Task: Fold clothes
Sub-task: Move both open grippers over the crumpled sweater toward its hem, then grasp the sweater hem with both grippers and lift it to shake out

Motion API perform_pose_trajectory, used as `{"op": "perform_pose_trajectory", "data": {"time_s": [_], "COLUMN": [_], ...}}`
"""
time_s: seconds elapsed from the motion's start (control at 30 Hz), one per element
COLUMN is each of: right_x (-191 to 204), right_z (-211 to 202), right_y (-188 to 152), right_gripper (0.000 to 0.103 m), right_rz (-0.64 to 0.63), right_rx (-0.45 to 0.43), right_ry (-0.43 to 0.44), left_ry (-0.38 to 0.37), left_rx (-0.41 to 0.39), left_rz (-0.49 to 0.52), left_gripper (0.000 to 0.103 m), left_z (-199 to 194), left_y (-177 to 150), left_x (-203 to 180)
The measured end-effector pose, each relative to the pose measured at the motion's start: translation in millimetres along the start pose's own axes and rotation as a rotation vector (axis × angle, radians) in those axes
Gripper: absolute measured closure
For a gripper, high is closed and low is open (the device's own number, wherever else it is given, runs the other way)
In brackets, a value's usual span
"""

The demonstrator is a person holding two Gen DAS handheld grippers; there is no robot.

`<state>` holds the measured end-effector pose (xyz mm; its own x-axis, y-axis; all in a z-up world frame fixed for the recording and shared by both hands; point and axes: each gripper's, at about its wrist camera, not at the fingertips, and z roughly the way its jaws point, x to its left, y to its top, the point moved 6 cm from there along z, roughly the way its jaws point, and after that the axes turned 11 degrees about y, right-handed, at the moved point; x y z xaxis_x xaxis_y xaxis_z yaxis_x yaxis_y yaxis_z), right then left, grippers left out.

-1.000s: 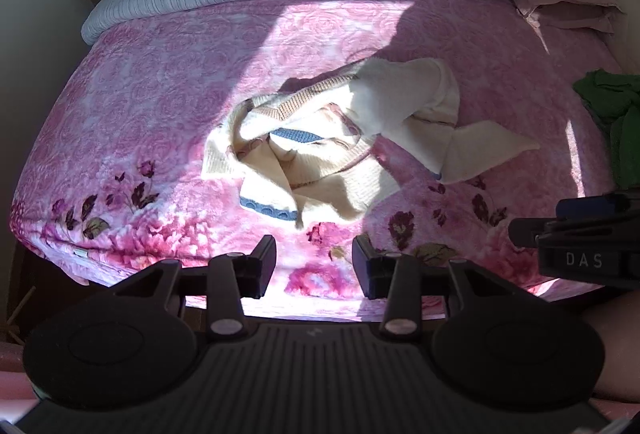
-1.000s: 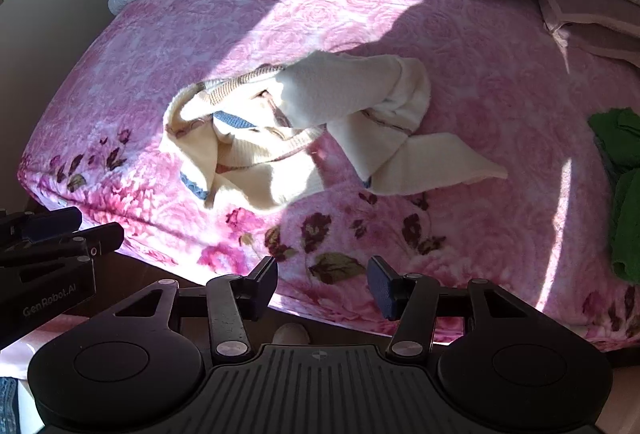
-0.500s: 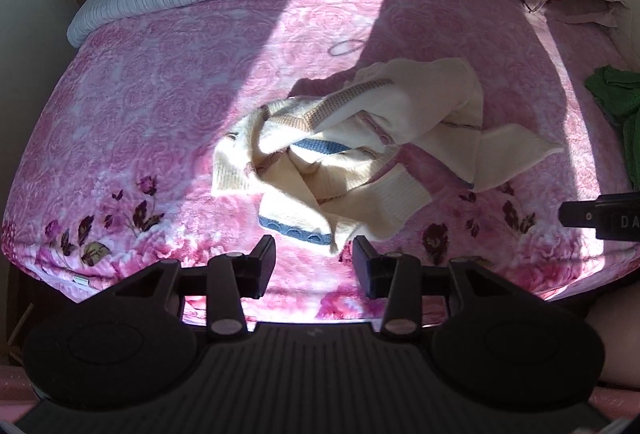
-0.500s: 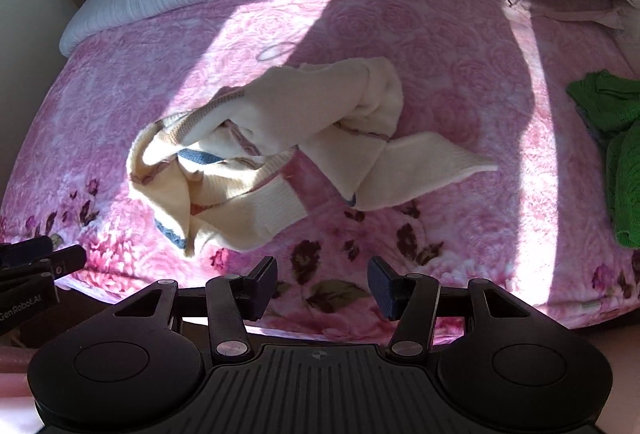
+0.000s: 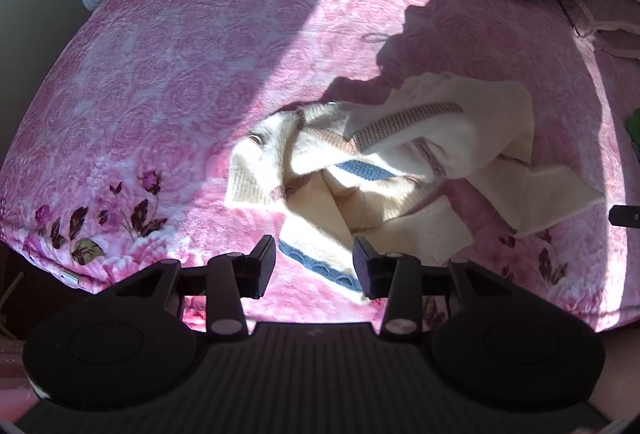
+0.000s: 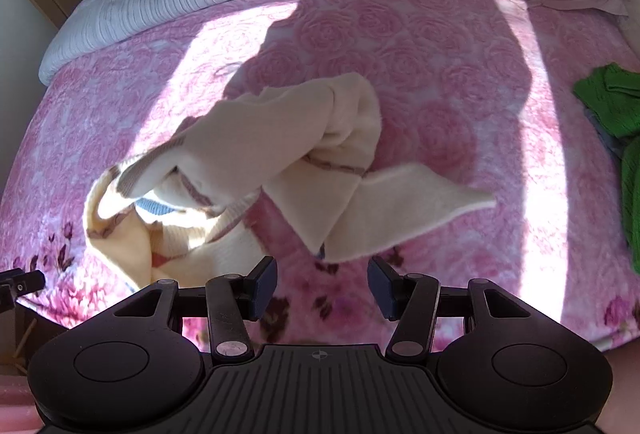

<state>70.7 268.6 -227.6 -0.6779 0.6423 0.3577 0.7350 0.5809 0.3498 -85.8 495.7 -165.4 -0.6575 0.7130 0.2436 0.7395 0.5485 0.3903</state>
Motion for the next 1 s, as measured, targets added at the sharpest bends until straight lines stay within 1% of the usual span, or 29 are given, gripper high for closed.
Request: {"op": "perform_pose_trajectory", "data": {"time_s": [0.1, 0.23, 0.4, 0.6, 0.7, 0.87, 1.0], "right_x": [-16.0, -36.3, -53.5, -66.2, -70.2, -77.4, -96.4], "right_z": [15.0, 36.4, 57.2, 85.7, 96.3, 113.7, 137.8], "right_y": [28.7, 66.4, 102.2, 118.6, 126.2, 140.2, 153.7], "right_gripper": [0.049, 0.049, 0.049, 0.047, 0.045, 0.042, 0.042], "right_rz": [-0.021, -0.051, -0.063, -0.057, -0.061, -0.069, -0.049], "right_rx": [0.007, 0.023, 0.034, 0.093, 0.117, 0.117, 0.102], "right_ry": [0.008, 0.001, 0.012, 0.047, 0.050, 0.055, 0.062], "left_ry": [0.016, 0.018, -0.006, -0.005, -0.032, -0.055, -0.091], "left_rx": [-0.004, -0.016, 0.003, 0.032, 0.053, 0.071, 0.087], "left_rz": [-0.011, -0.042, -0.065, -0.034, -0.028, -0.015, -0.020], "left_gripper": [0.063, 0.060, 0.059, 0.057, 0.055, 0.054, 0.054], "left_z": [15.1, 32.4, 51.8, 85.3, 103.3, 134.7, 155.6], "left_y": [25.3, 55.2, 74.2, 92.2, 101.3, 113.3, 119.8], "left_x": [0.1, -3.0, -13.2, -19.8, -18.1, -13.6, -5.7]}}
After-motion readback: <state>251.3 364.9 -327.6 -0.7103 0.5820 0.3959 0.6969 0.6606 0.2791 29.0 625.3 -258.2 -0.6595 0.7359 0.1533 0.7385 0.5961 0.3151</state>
